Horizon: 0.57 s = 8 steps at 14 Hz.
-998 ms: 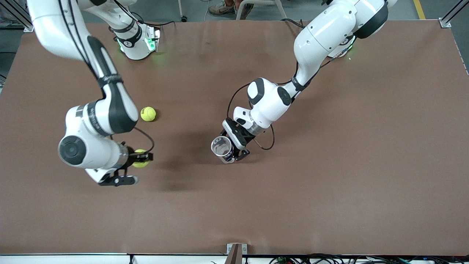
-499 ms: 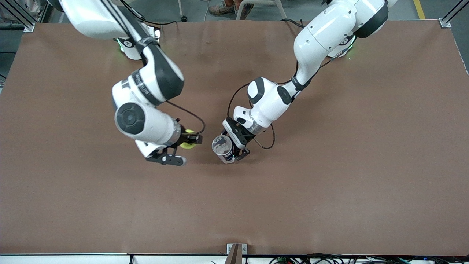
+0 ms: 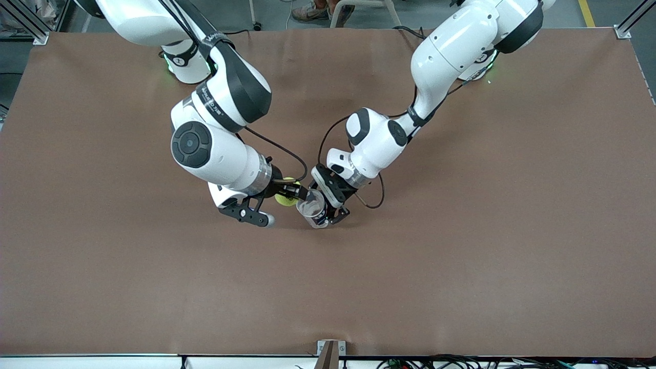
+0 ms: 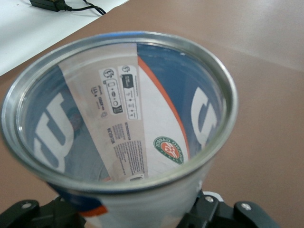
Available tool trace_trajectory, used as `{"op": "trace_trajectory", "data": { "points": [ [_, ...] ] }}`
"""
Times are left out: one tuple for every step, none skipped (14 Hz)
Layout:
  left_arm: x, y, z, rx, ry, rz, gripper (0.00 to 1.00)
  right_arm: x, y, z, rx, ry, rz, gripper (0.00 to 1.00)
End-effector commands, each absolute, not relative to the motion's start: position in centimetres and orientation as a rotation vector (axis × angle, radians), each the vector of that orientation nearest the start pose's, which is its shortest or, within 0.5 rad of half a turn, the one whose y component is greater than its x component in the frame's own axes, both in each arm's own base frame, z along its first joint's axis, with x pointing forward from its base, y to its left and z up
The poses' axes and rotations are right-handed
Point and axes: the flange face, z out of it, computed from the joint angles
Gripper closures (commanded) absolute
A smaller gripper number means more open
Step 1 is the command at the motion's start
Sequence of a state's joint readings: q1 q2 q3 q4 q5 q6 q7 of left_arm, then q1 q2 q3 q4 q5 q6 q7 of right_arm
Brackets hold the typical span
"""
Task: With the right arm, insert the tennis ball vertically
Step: 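Lift the ball with the right gripper and carry it over the can, then lower the ball into the can opening and open the right gripper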
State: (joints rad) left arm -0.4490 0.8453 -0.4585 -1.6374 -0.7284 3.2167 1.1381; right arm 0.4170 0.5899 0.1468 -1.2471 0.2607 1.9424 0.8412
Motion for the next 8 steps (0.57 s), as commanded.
{"op": "trace_trajectory", "data": {
  "points": [
    [53.0, -46.7, 20.0, -2.871, 1.638, -1.175, 0.23, 62.8, 40.4, 43.0, -2.675, 0.653, 0.197, 0.63],
    [53.0, -46.7, 20.1, -2.869, 1.634, -1.181, 0.23, 63.0, 40.4, 42.4, -2.667, 0.678, 0.209, 0.63],
    [53.1, -46.7, 20.3, -2.865, 1.622, -1.195, 0.23, 63.2, 40.3, 42.1, -2.650, 0.693, 0.223, 0.63],
    [53.2, -46.7, 20.4, -2.863, 1.617, -1.200, 0.23, 63.5, 39.8, 42.0, -2.639, 0.709, 0.230, 0.63],
    [53.2, -46.7, 20.5, -2.862, 1.617, -1.204, 0.23, 63.7, 39.6, 41.7, -2.639, 0.715, 0.237, 0.63],
    [53.2, -46.7, 20.3, -2.864, 1.616, -1.201, 0.23, 63.8, 39.4, 41.5, -2.640, 0.719, 0.239, 0.63],
    [53.3, -46.6, 20.2, -2.865, 1.612, -1.200, 0.23, 64.0, 39.1, 41.4, -2.637, 0.726, 0.244, 0.63],
    [53.1, -46.8, 20.3, -2.865, 1.616, -1.200, 0.23, 63.9, 39.2, 41.3, -2.626, 0.732, 0.258, 0.63]
  ]
}}
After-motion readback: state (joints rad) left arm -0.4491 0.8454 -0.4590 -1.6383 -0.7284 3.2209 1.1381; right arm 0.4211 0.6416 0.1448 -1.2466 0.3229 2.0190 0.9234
